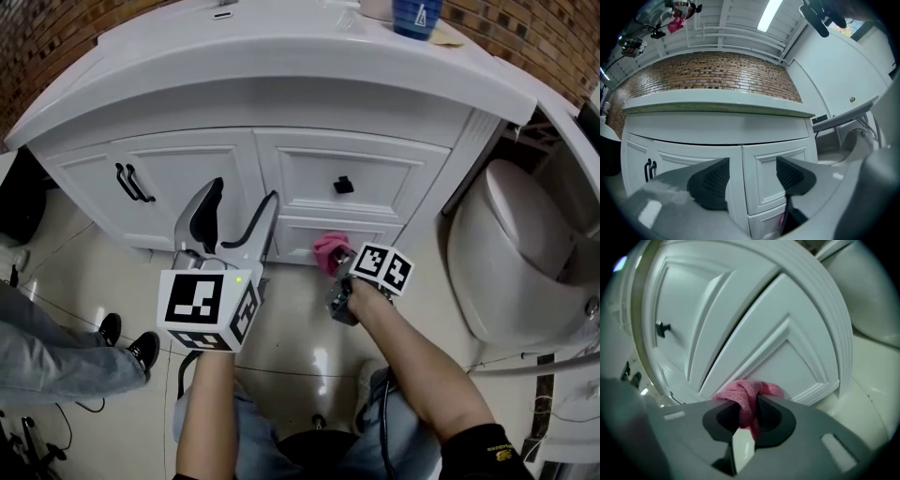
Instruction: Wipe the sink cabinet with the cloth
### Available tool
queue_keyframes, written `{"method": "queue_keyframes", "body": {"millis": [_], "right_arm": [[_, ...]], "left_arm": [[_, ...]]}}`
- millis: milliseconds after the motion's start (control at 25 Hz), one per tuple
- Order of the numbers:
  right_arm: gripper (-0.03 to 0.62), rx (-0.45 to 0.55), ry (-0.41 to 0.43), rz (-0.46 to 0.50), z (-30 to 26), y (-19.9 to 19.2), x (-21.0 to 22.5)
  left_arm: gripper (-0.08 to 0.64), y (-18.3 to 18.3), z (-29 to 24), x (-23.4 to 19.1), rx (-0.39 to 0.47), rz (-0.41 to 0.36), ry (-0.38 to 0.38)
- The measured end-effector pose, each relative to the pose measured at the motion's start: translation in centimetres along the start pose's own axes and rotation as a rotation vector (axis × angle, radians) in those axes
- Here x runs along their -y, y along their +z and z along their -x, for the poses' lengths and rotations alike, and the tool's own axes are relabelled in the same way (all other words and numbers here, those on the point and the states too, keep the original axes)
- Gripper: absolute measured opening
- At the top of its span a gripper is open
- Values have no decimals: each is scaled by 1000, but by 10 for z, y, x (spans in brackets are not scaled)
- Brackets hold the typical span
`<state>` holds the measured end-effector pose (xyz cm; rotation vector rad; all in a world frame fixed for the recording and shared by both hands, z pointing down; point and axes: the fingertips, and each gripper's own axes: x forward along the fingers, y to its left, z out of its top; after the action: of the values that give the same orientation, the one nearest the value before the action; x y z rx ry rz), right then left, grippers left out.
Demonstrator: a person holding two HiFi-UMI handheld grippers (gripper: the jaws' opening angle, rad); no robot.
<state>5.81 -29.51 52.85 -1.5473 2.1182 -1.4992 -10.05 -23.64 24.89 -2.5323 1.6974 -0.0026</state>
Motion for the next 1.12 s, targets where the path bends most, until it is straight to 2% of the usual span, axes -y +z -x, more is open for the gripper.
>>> {"method": "queue_keyframes", "body": {"millis": [80, 200, 280, 360, 400, 480, 600, 720, 840, 960, 1120], "right_arm": [[52, 18, -75, 63, -3, -5, -5], [52, 38, -139, 79, -4, -5, -10], [52, 0, -65, 159, -8, -17, -43], [52, -55, 82, 257, -19, -43, -93], [52, -83, 147, 267, -26, -59, -112], [52, -132, 216, 167, -47, -85, -124], [51, -139, 187, -68, -75, -102, -100], [48, -88, 141, -141, -84, -94, -76], [48, -78, 116, -113, -74, -78, -70], [48, -87, 75, 5, -52, -56, -61], [49, -80, -8, 56, -13, -21, -16]], "left_arm": [[314, -1, -1, -2, -4, -9, 0], [314, -1, -1, -10, -6, -5, 9], [314, -2, 0, -12, -6, 1, 15], [314, -3, -2, -11, -9, -8, 12], [314, -4, -3, -10, -12, -13, 10], [315, -7, -6, -9, -21, -16, 9], [316, -12, -6, -4, -38, -29, 8], [319, -18, -5, -1, -62, -57, 6], [321, -16, -6, -5, -62, -59, 2], [321, -12, -8, -5, -44, -37, -3], [321, -9, -11, 12, -33, -26, -35]]}}
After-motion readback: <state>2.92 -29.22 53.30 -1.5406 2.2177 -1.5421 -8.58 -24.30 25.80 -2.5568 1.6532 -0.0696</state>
